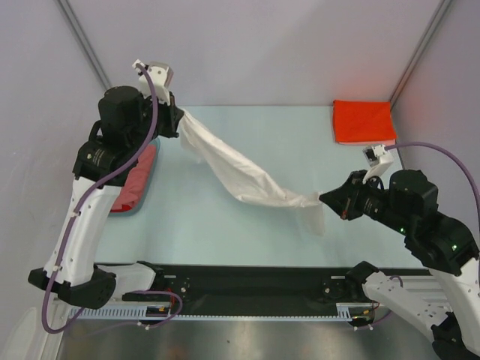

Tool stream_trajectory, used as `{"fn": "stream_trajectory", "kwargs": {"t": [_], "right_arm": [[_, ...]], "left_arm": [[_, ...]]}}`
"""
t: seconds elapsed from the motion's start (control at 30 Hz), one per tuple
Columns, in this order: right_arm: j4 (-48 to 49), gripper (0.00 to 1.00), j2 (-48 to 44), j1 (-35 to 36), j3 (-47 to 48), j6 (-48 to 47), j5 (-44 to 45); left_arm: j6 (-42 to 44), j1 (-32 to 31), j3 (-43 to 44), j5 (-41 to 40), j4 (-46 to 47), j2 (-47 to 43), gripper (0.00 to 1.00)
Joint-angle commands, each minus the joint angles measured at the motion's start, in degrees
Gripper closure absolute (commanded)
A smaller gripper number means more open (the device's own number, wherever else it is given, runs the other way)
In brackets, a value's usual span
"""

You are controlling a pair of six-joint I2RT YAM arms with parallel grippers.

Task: Fold and stack the t-shirts
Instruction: Flatten the tshirt out

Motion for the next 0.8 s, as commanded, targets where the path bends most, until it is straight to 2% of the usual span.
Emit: {"fn": "stream_trajectory", "kwargs": {"t": [0.0, 0.13, 0.23, 0.33, 0.43, 0.6, 0.67, 0.77], "right_arm": [[1.92, 1.0, -1.42, 0.35, -0.42, 2.44, -5.74], [-0.18, 1.0, 0.25, 0.26, 7.3, 0.08, 4.63], [-1.25, 1.0, 1.66, 0.35, 15.12, -0.19, 8.33], [-0.46, 1.0, 0.96, 0.35, 20.58, -0.1, 6.32], [-3.25, 1.0, 1.39, 0.26, 27.08, -0.46, -0.1], [-1.87, 1.0, -1.67, 0.26, 31.84, 3.66, -2.92], [1.2, 1.0, -2.29, 0.26, 32.72, 4.64, -2.57], [6.21, 1.0, -0.11, 0.35, 32.9, 5.78, -1.17]], "left_arm": [[0.65, 0.57, -0.58, 3.69, 3.6, -1.44, 1.0], [-2.85, 0.57, 2.14, 4.75, 5.44, 0.94, 1.0], [-5.76, 0.57, 6.62, 11.41, 5.19, 2.17, 1.0], [-10.76, 0.57, 9.97, 22.13, 2.82, 0.61, 1.0], [-13.23, 0.48, 4.37, 27.24, 1.67, -4.66, 1.0], [-18.68, 0.48, -14.26, 27.16, -1.4, -19.15, 0.95], [-20.96, 0.48, -21.27, 28.21, -2.28, -21.55, 0.91], [-24.22, 0.48, -27.62, 30.85, -4.13, -21.04, 0.96]]}}
